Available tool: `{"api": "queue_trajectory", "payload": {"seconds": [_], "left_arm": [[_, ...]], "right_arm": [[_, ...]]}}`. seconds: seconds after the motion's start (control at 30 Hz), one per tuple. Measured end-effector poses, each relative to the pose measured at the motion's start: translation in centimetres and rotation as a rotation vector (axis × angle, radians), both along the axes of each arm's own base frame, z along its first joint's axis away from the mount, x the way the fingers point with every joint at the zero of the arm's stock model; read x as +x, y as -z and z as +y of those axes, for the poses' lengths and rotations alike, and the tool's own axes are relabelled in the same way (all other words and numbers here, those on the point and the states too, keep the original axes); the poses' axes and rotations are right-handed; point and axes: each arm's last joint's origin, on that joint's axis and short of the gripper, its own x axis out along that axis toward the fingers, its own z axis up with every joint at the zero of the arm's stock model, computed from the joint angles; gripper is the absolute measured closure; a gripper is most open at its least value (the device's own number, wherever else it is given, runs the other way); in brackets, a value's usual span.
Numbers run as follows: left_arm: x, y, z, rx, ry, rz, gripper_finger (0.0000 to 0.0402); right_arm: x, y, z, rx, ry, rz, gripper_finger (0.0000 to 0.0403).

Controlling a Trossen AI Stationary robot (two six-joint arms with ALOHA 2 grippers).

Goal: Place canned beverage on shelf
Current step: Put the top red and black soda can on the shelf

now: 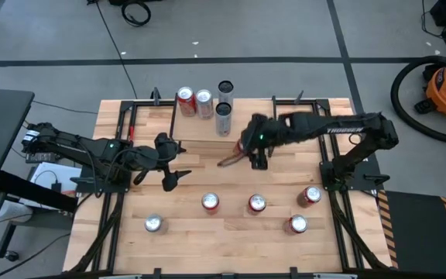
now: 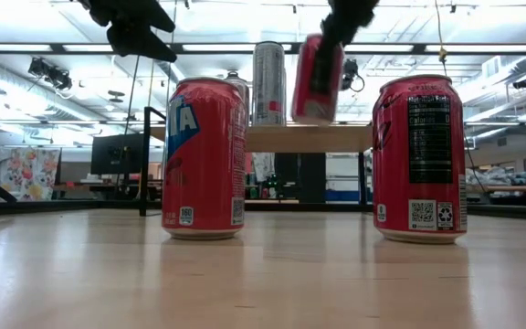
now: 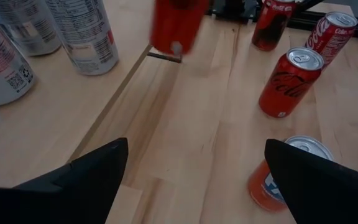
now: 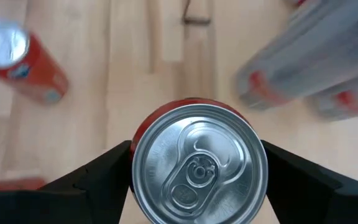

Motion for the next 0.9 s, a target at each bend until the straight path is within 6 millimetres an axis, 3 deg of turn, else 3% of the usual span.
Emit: {"api": "queue_trajectory", "payload": {"seconds": [0.2, 0.5, 0.67, 0.9], "left_arm": [[0.0, 0.0, 0.0, 0.014, 0.009, 0.005, 0.0012], [0.0, 0.0, 0.0, 0.043, 0.027, 0.013, 0.0012], [0.0, 0.0, 0.0, 0.047, 0.029, 0.013, 0.0012], [0.0, 0.0, 0.0, 0.048, 0.027, 0.01, 0.0012]], "right_arm": [[-0.8, -2.6, -3.5, -0.042, 0.059, -0.023, 0.0084], [-2.5, -3.2, -11.1, -0.041, 0.158, -0.092, 0.0084], [-3.0, -2.8, -14.1, -0.022, 0.172, -0.118, 0.0083], [-2.3, -1.4, -16.2, 0.008, 0.146, -0.106, 0.0083]]}}
